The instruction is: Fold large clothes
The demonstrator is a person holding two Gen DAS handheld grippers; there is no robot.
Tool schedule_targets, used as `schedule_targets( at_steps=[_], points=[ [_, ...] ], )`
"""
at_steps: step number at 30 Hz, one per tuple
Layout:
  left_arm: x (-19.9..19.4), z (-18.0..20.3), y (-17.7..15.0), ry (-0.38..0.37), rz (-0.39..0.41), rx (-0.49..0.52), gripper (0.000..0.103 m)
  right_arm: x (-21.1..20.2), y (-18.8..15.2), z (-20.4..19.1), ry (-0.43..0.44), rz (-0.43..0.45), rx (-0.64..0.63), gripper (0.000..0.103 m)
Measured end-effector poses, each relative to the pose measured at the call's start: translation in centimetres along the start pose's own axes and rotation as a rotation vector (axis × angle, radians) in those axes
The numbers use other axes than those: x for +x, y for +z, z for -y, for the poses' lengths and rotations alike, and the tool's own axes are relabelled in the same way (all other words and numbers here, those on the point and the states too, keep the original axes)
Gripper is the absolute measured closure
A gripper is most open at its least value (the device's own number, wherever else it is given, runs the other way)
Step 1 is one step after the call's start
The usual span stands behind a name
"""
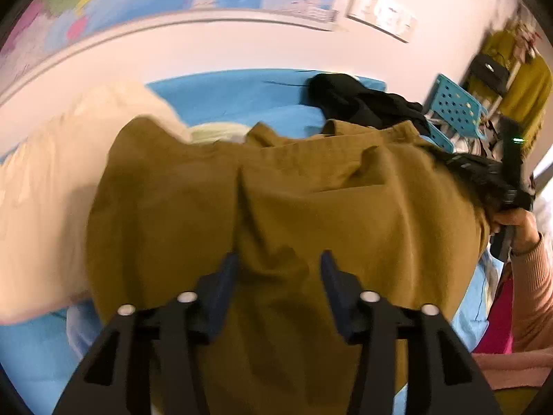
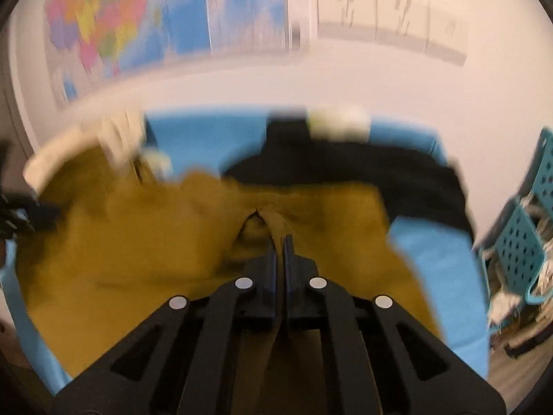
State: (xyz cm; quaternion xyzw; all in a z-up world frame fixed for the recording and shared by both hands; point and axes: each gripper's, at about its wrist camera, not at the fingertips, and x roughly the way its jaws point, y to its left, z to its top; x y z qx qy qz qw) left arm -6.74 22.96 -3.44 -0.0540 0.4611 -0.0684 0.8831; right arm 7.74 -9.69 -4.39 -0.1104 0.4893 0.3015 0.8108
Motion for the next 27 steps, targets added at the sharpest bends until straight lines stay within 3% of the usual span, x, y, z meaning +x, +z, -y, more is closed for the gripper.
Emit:
schedule_targets(
  at_steps=[2, 4, 6, 7, 11, 14, 16, 19, 23, 27],
  points=[
    [0.3, 1.4, 0.5, 0.012, 0.006, 0.048, 0.035, 0.2, -0.4, 0.3, 0.009, -0.010, 0.017, 0.090],
    [0.8, 2.4, 1.2, 0.045, 0.013, 0.083, 0.034, -1.0, -0.3, 0.6, 0.018, 0.015, 0.044, 0.076],
    [1.7, 3.0, 1.9, 0.065, -0.001, 0.116, 0.034, -2.2, -0.2, 0.4, 0.036, 0.049, 0.051, 0.074],
    [2.2, 2.9, 2.2, 0.068, -0.012, 0.118, 0.035, -3.1, -0.2, 0.1, 0.056, 0.074, 0.055, 0.073],
    [5.2, 2.1, 3.3, 0.111, -0.085, 0.079, 0.055, -4.1, 0.1, -2.4, 0.126, 0.105, -0.004, 0.071],
    [6.5, 0.8, 3.5, 0.113, -0.112, 0.012, 0.056, -2.0, 0.1, -5.0, 0.134, 0.045, -0.082, 0.069],
    [6.3, 0.3, 3.5, 0.101, -0.101, -0.017, 0.056, 0.0, 0.0, -5.6, 0.112, -0.001, -0.087, 0.069],
    [5.0, 0.2, 3.0, 0.122, -0.065, -0.035, 0.054, 2.0, 0.1, -4.5, 0.144, -0.047, -0.012, 0.069],
    [2.7, 0.9, 1.7, 0.102, 0.005, -0.023, 0.043, 0.0, 0.5, -4.7, 0.156, 0.005, 0.005, 0.064],
    [1.6, 2.3, 0.5, 0.100, 0.036, 0.032, 0.043, -2.1, 2.2, -6.8, 0.206, 0.076, -0.038, 0.063]
  ],
)
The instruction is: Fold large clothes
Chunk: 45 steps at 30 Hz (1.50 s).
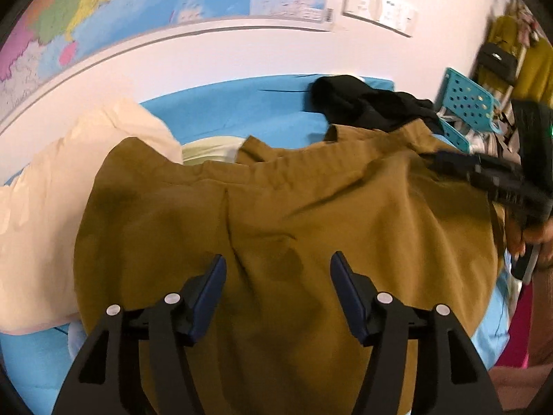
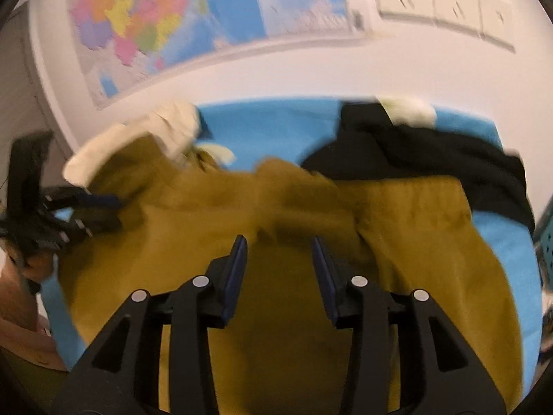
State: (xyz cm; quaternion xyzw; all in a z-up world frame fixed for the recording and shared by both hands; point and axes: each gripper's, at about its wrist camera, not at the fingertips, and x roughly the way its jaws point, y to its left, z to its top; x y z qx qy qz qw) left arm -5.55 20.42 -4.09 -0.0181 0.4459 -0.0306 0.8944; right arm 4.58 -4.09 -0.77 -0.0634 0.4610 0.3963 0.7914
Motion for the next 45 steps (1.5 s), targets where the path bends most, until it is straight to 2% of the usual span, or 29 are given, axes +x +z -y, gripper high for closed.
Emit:
schedule_targets(
  at_steps=[3, 7, 9, 12, 13, 15, 18, 20, 22, 23, 26, 32, 35, 38, 43, 45],
  points=[
    [0.0, 0.7, -0.4, -0.013, 0.002, 0.018, 0.043, 1.5, 1.8, -2.1, 0.023, -0.014, -0.057, 0.059],
    [0.7, 0.9, -0.8, -0.019, -0.019, 0.010, 0.043, 6.3, 3.4, -3.5, 0.003, -0.126, -0.090, 0.050],
    [0.8, 0.8, -1.1, -0.024, -0.024, -0.004, 0.043, 8.6, 3.8, -3.3, -0.004, -0.172, -0.076, 0.052],
    [0.8, 0.5, -1.7, -0.043, -0.019, -0.030, 0.041, 10.6, 3.6, -3.5, -0.006, -0.206, -0.090, 0.087],
    [0.7, 0.5, -1.9, -0.049, -0.014, -0.036, 0.040, 10.6, 3.6, -3.7, -0.004, -0.200, -0.100, 0.094],
    [0.6, 0.3, -2.0, -0.054, -0.006, -0.043, 0.040, 9.5, 4.2, -4.0, -0.016, -0.146, -0.111, 0.098],
    [0.3, 0.3, -2.2, -0.056, 0.006, -0.046, 0.040, 7.1, 5.6, -3.5, -0.012, -0.050, -0.075, 0.099],
    [0.1, 0.4, -2.2, -0.051, 0.014, -0.043, 0.040, 7.0, 6.2, -3.4, -0.013, -0.036, -0.068, 0.099],
    [0.0, 0.5, -2.2, -0.037, 0.019, -0.044, 0.039, 8.5, 6.1, -3.6, -0.031, -0.070, -0.081, 0.097],
    [0.1, 0.4, -2.2, -0.034, 0.020, -0.043, 0.039, 9.8, 5.7, -3.5, -0.040, -0.117, -0.086, 0.096],
    [0.1, 0.4, -2.4, -0.031, 0.018, -0.048, 0.038, 11.1, 4.8, -3.2, -0.050, -0.165, -0.059, 0.087],
    [-0.3, 0.4, -2.6, -0.001, 0.032, -0.051, 0.033, 4.9, 4.5, -3.3, -0.011, -0.021, -0.040, 0.061],
    [-0.5, 0.3, -2.5, 0.006, 0.042, -0.058, 0.032, 1.4, 3.4, -2.7, 0.004, 0.004, -0.038, 0.059],
    [-0.4, 0.2, -2.8, 0.016, 0.045, -0.064, 0.029, -0.8, 1.2, -0.8, -0.013, -0.012, 0.012, 0.056],
    [0.6, -0.4, -3.3, 0.027, 0.034, -0.072, 0.028, 0.2, -2.5, 3.0, -0.088, -0.099, 0.113, 0.057],
    [0.8, -0.3, -3.2, 0.029, 0.036, -0.068, 0.024, 1.0, -3.2, 3.8, -0.076, -0.094, 0.137, 0.058]
  ],
)
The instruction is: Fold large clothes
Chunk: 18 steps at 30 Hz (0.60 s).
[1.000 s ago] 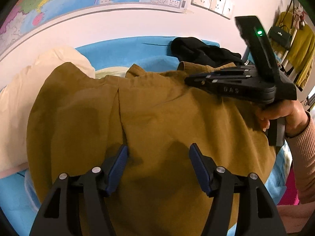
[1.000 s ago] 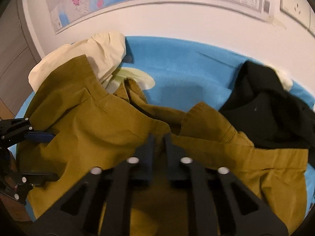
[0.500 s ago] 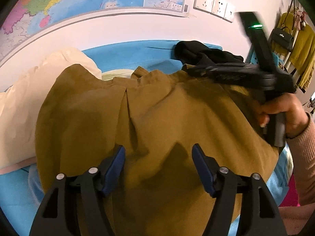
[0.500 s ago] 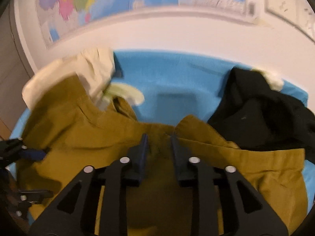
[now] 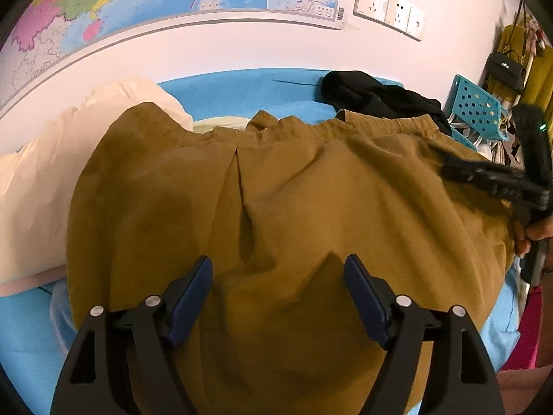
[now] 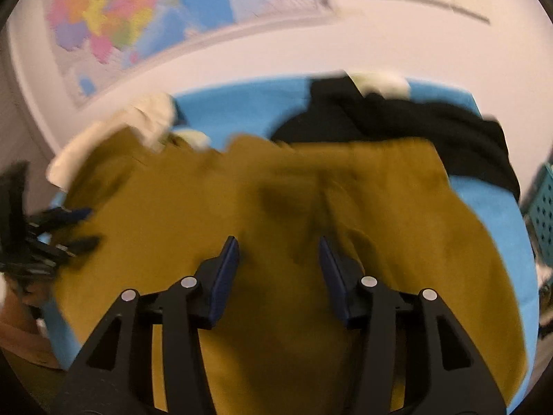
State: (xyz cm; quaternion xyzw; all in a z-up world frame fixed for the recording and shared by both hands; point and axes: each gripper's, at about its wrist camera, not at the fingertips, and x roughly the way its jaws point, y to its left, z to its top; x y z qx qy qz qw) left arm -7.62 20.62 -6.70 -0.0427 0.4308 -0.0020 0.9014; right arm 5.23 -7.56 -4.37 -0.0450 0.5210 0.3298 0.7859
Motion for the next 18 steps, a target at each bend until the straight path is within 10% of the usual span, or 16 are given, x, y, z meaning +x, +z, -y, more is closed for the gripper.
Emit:
schedule_targets(
  at_steps=[11, 18],
  points=[
    [-3.4, -0.6, -2.2, -0.039, 0.038, 0.008, 0.031, -7.7, -3.9, 3.6, 0.026, 0.134, 0.080, 0.056],
    [-3.4, -1.8, -4.0, -0.038, 0.057, -0.007, 0.035, -7.1, -7.9, 7.8, -0.050, 0.086, 0.181, 0.072]
  ],
)
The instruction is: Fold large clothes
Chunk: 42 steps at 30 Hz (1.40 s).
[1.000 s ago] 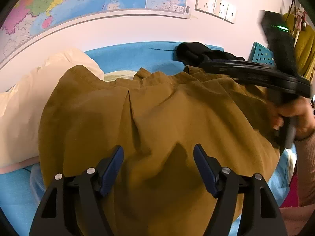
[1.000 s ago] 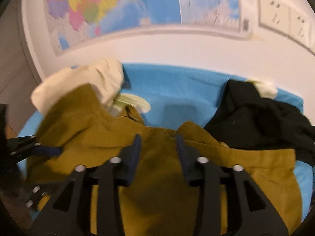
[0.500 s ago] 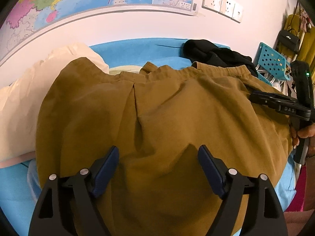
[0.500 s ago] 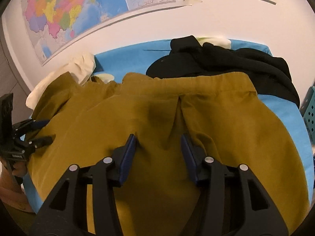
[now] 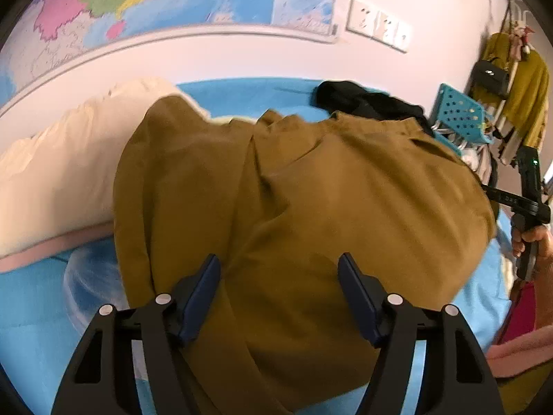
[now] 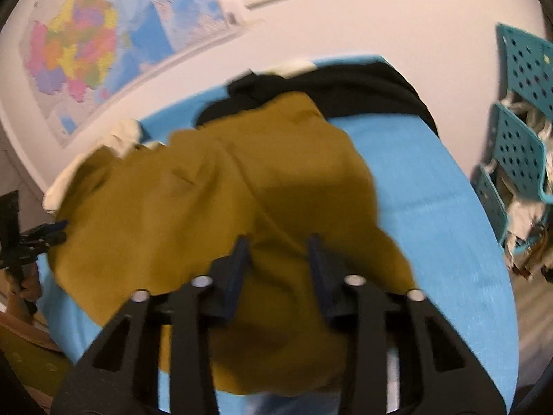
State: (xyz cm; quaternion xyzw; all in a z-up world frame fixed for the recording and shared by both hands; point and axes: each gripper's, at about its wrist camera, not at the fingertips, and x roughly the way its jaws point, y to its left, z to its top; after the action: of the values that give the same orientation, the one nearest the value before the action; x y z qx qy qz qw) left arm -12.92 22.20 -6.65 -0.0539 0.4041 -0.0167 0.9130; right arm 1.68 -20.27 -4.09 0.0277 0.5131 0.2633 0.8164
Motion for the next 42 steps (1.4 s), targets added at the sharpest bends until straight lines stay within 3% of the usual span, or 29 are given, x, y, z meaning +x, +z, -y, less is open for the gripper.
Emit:
schedule_targets(
  at_steps=[4, 10, 13, 17, 20, 27, 28, 30, 33, 36, 39, 40, 41, 42],
  points=[
    [-0.5, 0.1, -0.1, 0.020, 0.011, -0.006, 0.035, -1.2, 0.4, -1.6, -0.028, 0.041, -0.017, 0.066],
    [-3.9, 0.2, -1.5, 0.001, 0.070, 0.002, 0.033, -4.6, 0.2, -7.2, 0.096, 0.125, -0.169, 0.058],
    [-5.2, 0.8, -2.6, -0.004, 0.094, 0.044, 0.032, -4.0, -0.3, -10.6, 0.141, 0.097, -0.265, 0.058],
    [-5.0, 0.3, -3.8, -0.008, 0.073, 0.026, 0.032, -1.1, -2.0, -14.5, 0.207, -0.004, -0.377, 0.059],
    [-4.6, -1.0, -4.5, -0.009, 0.051, -0.034, 0.033, 1.3, -2.9, -15.3, 0.167, -0.077, -0.399, 0.057],
    [-6.9, -2.5, -5.4, -0.016, 0.097, -0.067, 0.032, -0.6, -2.9, -17.8, 0.238, -0.025, -0.450, 0.052],
    [-7.0, -2.7, -5.5, -0.015, 0.098, -0.074, 0.034, -0.7, -2.9, -18.1, 0.243, -0.021, -0.462, 0.051],
    [-7.2, -3.6, -5.8, -0.026, 0.097, -0.101, 0.052, -0.5, -3.0, -19.1, 0.260, -0.027, -0.477, 0.051],
    [-7.4, -4.7, -6.6, -0.060, 0.083, -0.138, 0.069, 0.0, -3.3, -20.4, 0.286, -0.040, -0.493, 0.051],
    [-7.4, -4.9, -7.2, -0.057, 0.069, -0.140, 0.075, 0.2, -4.0, -21.7, 0.321, -0.049, -0.521, 0.051],
    [-7.2, -4.4, -7.3, -0.046, 0.061, -0.121, 0.074, 0.6, -4.5, -23.3, 0.336, -0.053, -0.562, 0.049],
    [-7.1, -4.2, -7.2, -0.044, 0.059, -0.112, 0.061, 0.7, -4.6, -23.8, 0.337, -0.057, -0.578, 0.049],
    [-6.8, -3.8, -7.1, -0.047, 0.048, -0.101, 0.040, 0.8, -4.8, -24.4, 0.328, -0.053, -0.604, 0.049],
    [-6.6, -3.6, -7.1, -0.043, 0.047, -0.090, 0.043, 0.9, -5.0, -25.0, 0.319, -0.050, -0.629, 0.049]
  ],
)
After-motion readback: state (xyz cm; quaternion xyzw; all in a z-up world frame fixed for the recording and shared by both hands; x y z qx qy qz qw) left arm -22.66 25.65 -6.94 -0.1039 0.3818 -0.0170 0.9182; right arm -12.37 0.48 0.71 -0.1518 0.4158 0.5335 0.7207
